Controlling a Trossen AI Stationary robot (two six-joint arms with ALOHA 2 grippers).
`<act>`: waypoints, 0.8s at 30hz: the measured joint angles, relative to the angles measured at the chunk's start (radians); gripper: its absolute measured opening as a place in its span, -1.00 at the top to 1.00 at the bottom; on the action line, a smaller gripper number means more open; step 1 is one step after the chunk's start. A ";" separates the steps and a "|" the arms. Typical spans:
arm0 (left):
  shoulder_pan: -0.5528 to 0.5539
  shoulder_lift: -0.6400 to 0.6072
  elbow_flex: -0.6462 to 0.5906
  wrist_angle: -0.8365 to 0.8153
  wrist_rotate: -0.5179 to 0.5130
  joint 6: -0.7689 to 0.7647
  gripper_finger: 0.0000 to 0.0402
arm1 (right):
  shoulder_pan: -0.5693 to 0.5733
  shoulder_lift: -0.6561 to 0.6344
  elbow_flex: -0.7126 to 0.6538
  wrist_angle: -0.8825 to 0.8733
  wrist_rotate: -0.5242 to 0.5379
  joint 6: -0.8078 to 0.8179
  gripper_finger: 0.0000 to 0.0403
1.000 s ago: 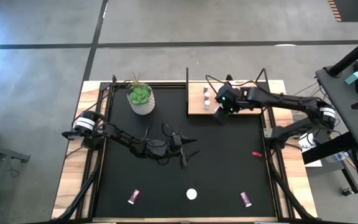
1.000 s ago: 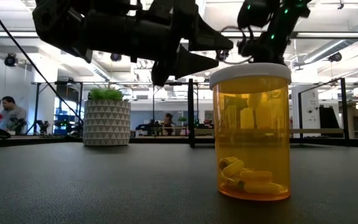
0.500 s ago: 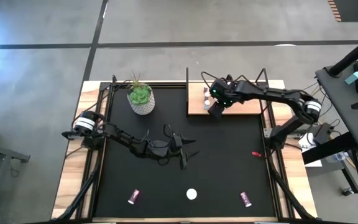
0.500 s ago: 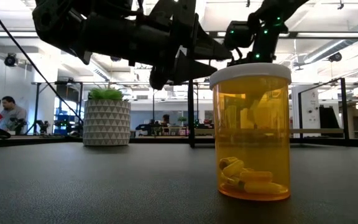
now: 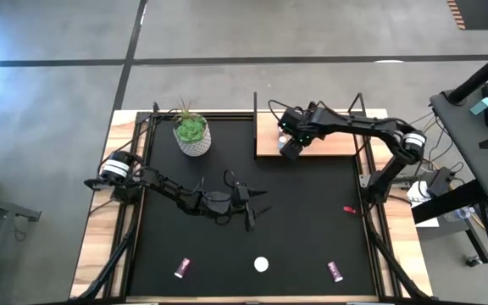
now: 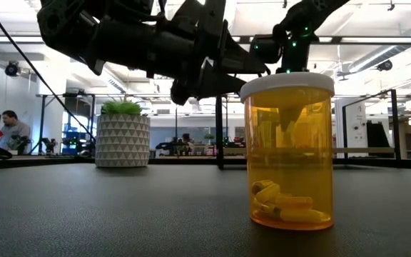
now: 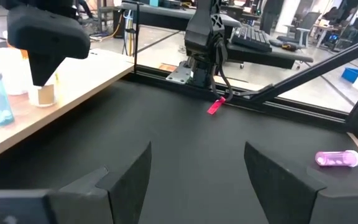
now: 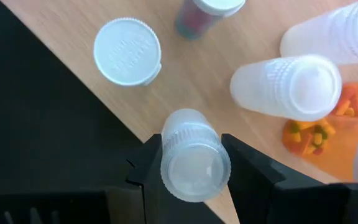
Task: Pick and place medicine bottles onto shelf by color
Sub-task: Put the white pill bottle on the shelf aligned with the other white pill bottles
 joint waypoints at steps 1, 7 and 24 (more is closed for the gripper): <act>0.000 0.000 0.000 -0.002 0.000 0.000 -0.21 | 0.000 0.004 0.000 0.001 0.001 0.000 0.32; 0.000 0.000 0.000 -0.002 0.000 0.000 -0.21 | -0.006 0.009 0.001 -0.003 0.018 -0.001 0.32; 0.000 0.000 -0.001 -0.001 0.000 0.000 -0.21 | -0.006 -0.013 -0.002 0.000 0.018 -0.031 0.07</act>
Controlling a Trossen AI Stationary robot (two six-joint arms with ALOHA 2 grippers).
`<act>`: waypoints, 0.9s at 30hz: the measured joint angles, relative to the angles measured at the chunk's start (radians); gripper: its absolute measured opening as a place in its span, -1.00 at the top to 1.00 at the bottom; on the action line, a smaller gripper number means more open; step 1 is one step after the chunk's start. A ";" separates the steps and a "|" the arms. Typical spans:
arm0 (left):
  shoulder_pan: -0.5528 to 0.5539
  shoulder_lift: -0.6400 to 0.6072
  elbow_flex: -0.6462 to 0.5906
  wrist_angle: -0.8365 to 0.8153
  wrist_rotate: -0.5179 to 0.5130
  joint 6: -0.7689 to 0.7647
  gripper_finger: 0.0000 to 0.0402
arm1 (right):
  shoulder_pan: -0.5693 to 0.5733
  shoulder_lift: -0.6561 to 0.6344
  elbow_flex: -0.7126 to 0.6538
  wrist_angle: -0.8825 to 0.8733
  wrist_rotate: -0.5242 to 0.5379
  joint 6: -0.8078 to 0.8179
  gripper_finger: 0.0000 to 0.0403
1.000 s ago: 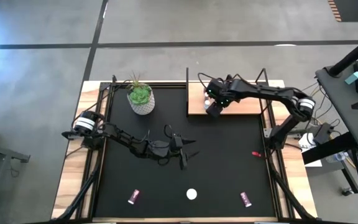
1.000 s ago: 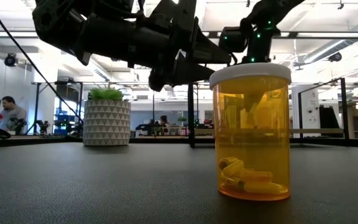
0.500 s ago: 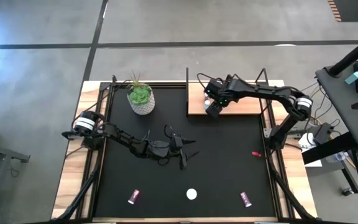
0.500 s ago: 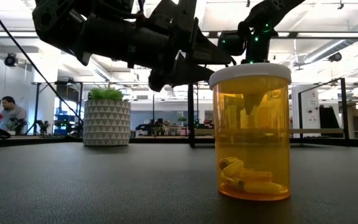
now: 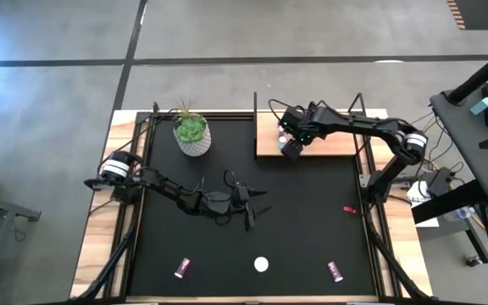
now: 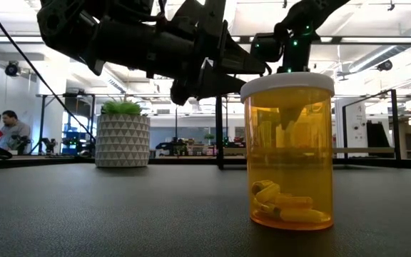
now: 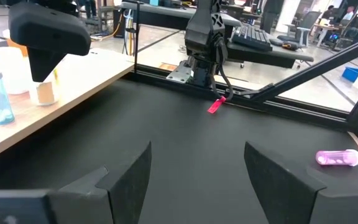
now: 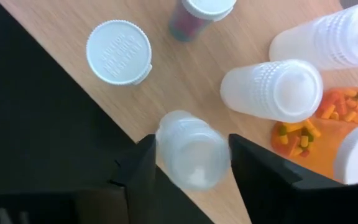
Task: Pick and place medicine bottles onto shelf by color
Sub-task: Put the white pill bottle on the shelf aligned with the other white pill bottles, then put the left pink pill bottle on the shelf aligned with the other pink pill bottle
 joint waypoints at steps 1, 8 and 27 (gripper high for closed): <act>0.000 0.000 0.000 0.000 0.000 0.000 -0.21 | 0.000 -0.004 0.000 0.000 0.000 -0.007 0.03; 0.000 0.000 0.000 0.000 0.000 0.000 -0.21 | 0.000 -0.075 0.000 -0.009 0.000 -0.020 -0.07; -0.005 -0.004 0.003 -0.042 0.201 -0.027 -0.21 | 0.359 -0.392 -0.081 -0.002 -0.003 0.105 -0.07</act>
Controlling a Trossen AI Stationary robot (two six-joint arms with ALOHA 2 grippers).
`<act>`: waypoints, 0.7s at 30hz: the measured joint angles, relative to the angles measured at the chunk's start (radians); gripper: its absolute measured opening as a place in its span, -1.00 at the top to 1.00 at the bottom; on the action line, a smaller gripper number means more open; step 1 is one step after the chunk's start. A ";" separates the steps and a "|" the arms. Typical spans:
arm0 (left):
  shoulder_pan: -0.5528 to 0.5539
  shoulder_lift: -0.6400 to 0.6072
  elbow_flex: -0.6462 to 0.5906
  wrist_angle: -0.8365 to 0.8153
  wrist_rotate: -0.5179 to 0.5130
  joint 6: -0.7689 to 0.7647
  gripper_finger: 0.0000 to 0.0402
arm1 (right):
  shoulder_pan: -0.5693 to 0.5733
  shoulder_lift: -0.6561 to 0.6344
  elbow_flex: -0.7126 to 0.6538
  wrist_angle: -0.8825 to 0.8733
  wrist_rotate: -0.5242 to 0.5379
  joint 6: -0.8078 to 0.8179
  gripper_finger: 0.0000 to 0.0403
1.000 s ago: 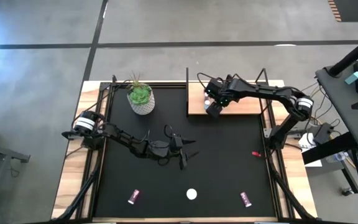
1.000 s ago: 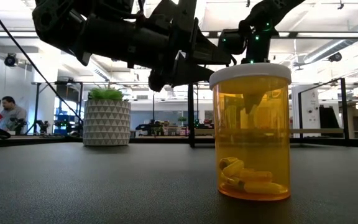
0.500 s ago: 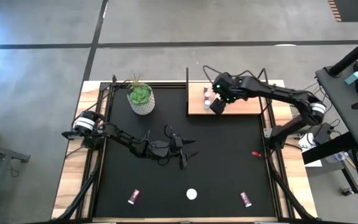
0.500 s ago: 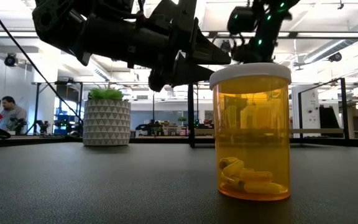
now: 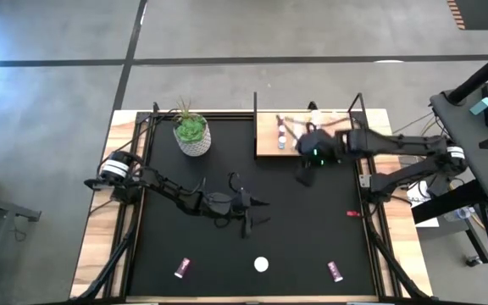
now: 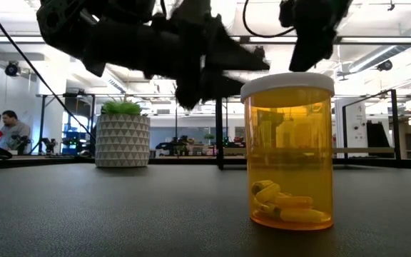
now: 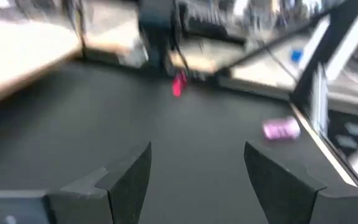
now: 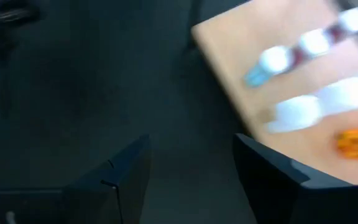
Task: Pick and place medicine bottles onto shelf by color
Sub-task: Put the left pink pill bottle on the shelf aligned with the other pink pill bottle
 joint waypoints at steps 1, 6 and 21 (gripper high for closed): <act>0.000 -0.010 0.000 -0.059 0.038 -0.030 -0.21 | 0.037 -0.003 -0.015 0.006 0.000 0.018 -0.07; -0.013 -0.109 0.012 -0.495 0.206 -0.335 -0.21 | 0.195 0.001 -0.079 0.005 0.000 0.084 -0.07; -0.391 -0.308 0.009 -1.190 0.128 -1.363 -0.21 | 0.375 -0.001 -0.123 0.027 0.141 0.111 -0.07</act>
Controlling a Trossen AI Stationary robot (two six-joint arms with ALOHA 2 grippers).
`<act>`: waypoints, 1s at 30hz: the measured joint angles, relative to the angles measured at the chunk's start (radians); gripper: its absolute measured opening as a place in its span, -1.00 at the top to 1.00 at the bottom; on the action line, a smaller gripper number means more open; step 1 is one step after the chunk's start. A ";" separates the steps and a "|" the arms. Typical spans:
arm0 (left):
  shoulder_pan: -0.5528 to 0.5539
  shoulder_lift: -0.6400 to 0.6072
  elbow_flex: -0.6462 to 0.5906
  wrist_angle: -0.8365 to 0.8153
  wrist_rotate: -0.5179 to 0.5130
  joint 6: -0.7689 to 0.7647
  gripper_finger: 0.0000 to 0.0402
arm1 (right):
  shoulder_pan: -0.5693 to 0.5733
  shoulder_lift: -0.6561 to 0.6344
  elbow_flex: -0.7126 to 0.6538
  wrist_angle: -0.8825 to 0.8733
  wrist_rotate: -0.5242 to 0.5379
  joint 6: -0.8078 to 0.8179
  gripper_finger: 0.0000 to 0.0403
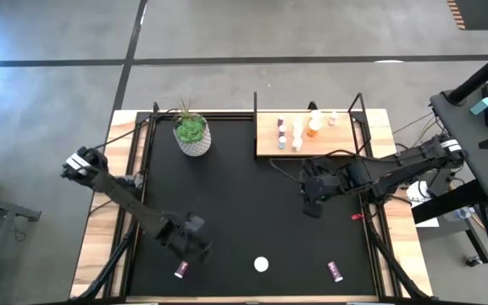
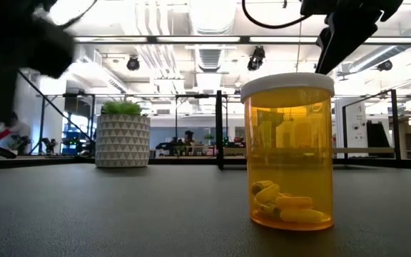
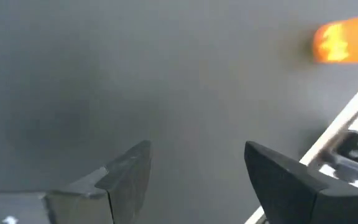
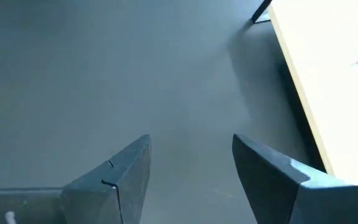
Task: Pick and place medicine bottles onto shelf by color
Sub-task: Put the left pink pill bottle on the shelf aligned with the other pink pill bottle
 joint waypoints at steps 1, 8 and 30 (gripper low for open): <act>-0.021 0.000 0.000 -0.031 0.001 -0.063 -0.21 | 0.000 0.000 0.001 0.000 0.001 -0.002 -0.07; -0.064 0.000 0.020 -0.259 0.081 -0.232 -0.21 | 0.000 0.000 0.001 0.000 0.001 -0.013 -0.07; -0.093 0.231 0.201 -0.378 0.222 -0.243 -0.16 | 0.002 -0.001 0.000 -0.001 -0.002 0.038 -0.07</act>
